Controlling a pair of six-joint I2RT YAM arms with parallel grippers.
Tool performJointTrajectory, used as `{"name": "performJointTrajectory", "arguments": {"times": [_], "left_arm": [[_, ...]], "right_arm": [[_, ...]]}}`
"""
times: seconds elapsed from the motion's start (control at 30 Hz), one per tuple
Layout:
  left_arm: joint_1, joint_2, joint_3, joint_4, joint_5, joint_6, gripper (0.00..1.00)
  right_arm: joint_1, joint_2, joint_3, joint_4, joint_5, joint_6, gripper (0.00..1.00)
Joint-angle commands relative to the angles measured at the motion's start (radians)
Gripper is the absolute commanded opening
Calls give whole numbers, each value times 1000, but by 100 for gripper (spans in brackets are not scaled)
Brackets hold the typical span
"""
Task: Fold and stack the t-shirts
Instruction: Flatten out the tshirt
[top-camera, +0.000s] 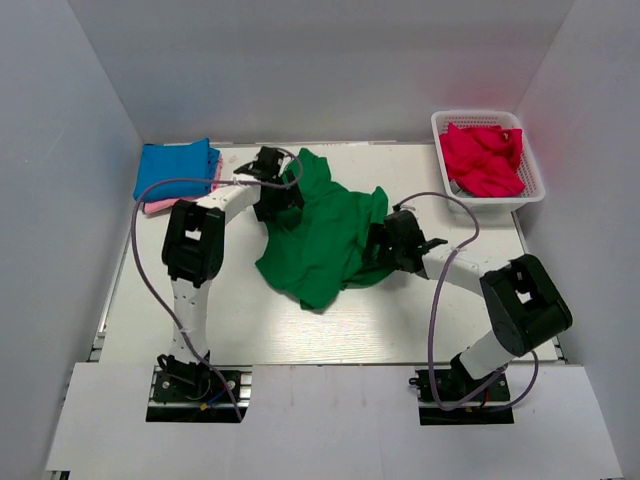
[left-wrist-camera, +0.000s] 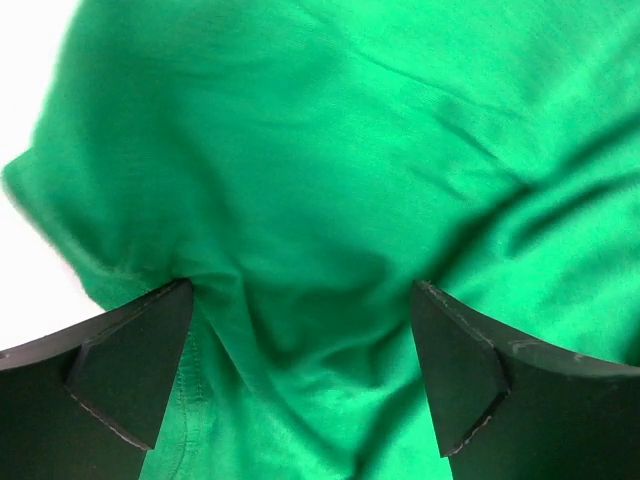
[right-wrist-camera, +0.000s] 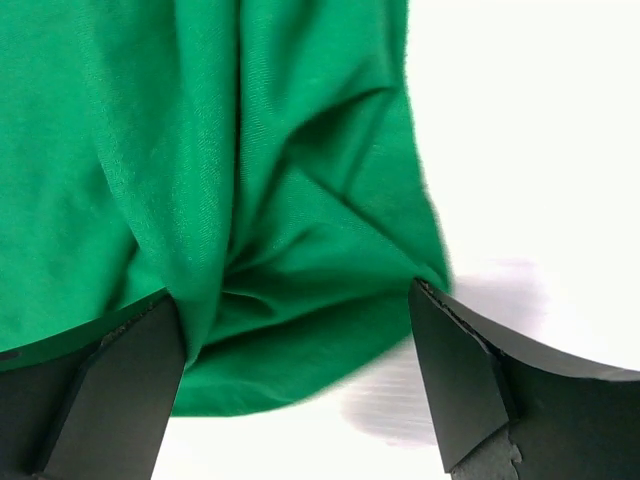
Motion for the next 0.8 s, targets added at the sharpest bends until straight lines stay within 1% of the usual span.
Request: {"name": "performJointTrajectory", "arguments": {"times": [0.0,0.07,0.13,0.17,0.23,0.27,0.33,0.37,0.4,0.43,0.47,0.5,0.53,0.57,0.6,0.67,0.77], "left_arm": [[57,71,115,-160,-51,34,100],[66,38,161,-182,-51,47,100],[66,-24,143,-170,-65,61,100],[66,-102,128,-157,-65,73,100],[54,-188,45,-141,-100,74,100],[42,-276,-31,-128,-111,74,100],[42,-364,-127,-112,-111,61,100],[42,-406,-179,-101,-102,51,100],[42,-447,-289,-87,-102,23,100],[42,-520,-343,-87,-102,5,100],[42,-554,-395,-87,-102,-11,100],[42,-584,-490,-75,-102,-47,100],[42,-630,-533,-75,-102,-64,100],[33,-648,-613,-56,-102,-75,100],[32,-662,-650,-18,-82,-75,100],[32,-662,-716,7,-82,-86,100],[32,-622,-716,7,-108,-98,100]], "right_arm": [[-42,-21,62,-73,44,-17,90],[-62,-36,67,-81,17,-43,90],[-59,-84,70,-99,6,-78,90],[-58,-113,69,-107,-2,-94,90],[-56,-149,67,-147,-11,-123,90],[-51,-180,56,-154,-34,-131,90],[-48,-238,12,-171,-48,-134,90],[-48,-248,-3,-174,-78,-134,90],[-48,-266,-19,-176,-87,-120,90],[-45,-307,-69,-179,-94,-105,90],[-45,-321,-88,-173,-118,-99,90],[-44,-337,-103,-162,-135,-90,90],[-39,-376,-153,-152,-150,-83,90],[-41,-386,-167,-136,-188,-83,90],[-35,-406,-186,-135,-205,-82,90],[-33,-413,-198,-130,-210,-79,90],[-27,-389,-201,-127,-206,-77,90]]}}
